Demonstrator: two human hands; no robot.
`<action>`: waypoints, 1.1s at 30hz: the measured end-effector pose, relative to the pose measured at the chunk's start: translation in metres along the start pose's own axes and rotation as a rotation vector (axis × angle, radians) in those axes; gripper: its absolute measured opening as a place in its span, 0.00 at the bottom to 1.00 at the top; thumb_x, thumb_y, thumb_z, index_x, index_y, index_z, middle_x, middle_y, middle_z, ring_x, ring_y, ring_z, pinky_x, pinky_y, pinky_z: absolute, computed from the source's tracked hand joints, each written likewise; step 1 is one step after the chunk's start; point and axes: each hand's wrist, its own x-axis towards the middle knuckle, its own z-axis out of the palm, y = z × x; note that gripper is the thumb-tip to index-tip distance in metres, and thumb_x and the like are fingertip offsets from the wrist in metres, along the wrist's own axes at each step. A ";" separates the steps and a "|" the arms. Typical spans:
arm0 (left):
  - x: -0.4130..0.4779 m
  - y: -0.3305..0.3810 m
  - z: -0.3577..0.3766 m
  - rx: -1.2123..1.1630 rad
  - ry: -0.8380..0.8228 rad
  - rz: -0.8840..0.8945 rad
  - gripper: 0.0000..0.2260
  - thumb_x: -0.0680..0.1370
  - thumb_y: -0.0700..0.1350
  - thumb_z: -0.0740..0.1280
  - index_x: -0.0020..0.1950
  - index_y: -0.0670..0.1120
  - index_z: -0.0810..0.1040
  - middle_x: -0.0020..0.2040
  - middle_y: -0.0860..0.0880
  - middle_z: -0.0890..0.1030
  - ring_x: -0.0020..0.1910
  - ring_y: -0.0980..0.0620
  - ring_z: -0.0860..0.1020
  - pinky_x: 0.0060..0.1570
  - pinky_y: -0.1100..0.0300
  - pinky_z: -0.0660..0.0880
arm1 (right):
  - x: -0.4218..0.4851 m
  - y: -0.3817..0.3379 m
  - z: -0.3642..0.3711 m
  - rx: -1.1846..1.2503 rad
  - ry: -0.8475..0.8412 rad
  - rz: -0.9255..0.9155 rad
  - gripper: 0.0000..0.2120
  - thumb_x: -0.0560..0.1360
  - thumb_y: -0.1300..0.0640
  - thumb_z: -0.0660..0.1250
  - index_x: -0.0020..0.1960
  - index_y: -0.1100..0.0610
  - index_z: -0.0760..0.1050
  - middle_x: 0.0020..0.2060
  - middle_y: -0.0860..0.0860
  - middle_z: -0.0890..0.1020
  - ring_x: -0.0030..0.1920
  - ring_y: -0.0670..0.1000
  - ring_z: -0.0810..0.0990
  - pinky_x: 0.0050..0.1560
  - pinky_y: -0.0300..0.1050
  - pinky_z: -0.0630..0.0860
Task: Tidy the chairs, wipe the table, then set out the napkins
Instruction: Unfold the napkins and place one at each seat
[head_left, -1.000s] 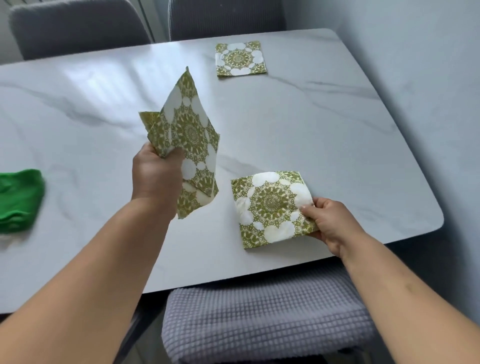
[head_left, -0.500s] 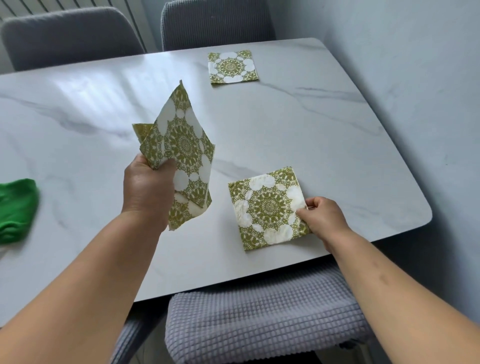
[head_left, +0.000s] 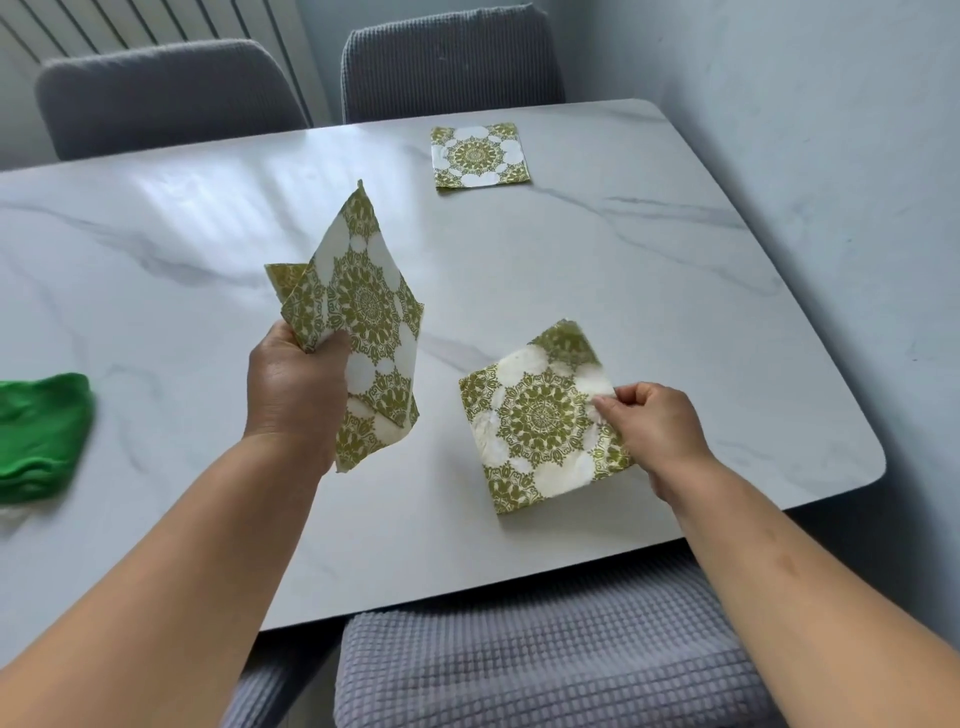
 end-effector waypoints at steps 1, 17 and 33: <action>0.001 0.000 0.001 0.006 0.002 0.001 0.07 0.73 0.44 0.68 0.50 0.51 0.81 0.42 0.55 0.85 0.43 0.52 0.83 0.41 0.56 0.79 | 0.004 0.005 -0.001 -0.016 0.001 0.054 0.06 0.73 0.54 0.73 0.40 0.55 0.79 0.38 0.52 0.84 0.42 0.55 0.84 0.47 0.54 0.81; 0.000 0.002 0.020 0.028 -0.001 -0.007 0.08 0.74 0.44 0.68 0.51 0.52 0.81 0.43 0.56 0.85 0.43 0.53 0.83 0.44 0.53 0.80 | 0.018 0.027 -0.011 -0.223 -0.009 0.117 0.09 0.71 0.50 0.72 0.40 0.55 0.79 0.36 0.52 0.84 0.40 0.55 0.83 0.46 0.53 0.80; -0.007 0.006 0.006 -0.032 -0.056 -0.007 0.08 0.74 0.43 0.68 0.52 0.51 0.81 0.44 0.55 0.85 0.44 0.52 0.84 0.42 0.54 0.80 | -0.003 -0.012 -0.013 -0.482 0.055 -0.139 0.09 0.76 0.50 0.66 0.53 0.53 0.77 0.47 0.50 0.81 0.42 0.48 0.79 0.42 0.45 0.76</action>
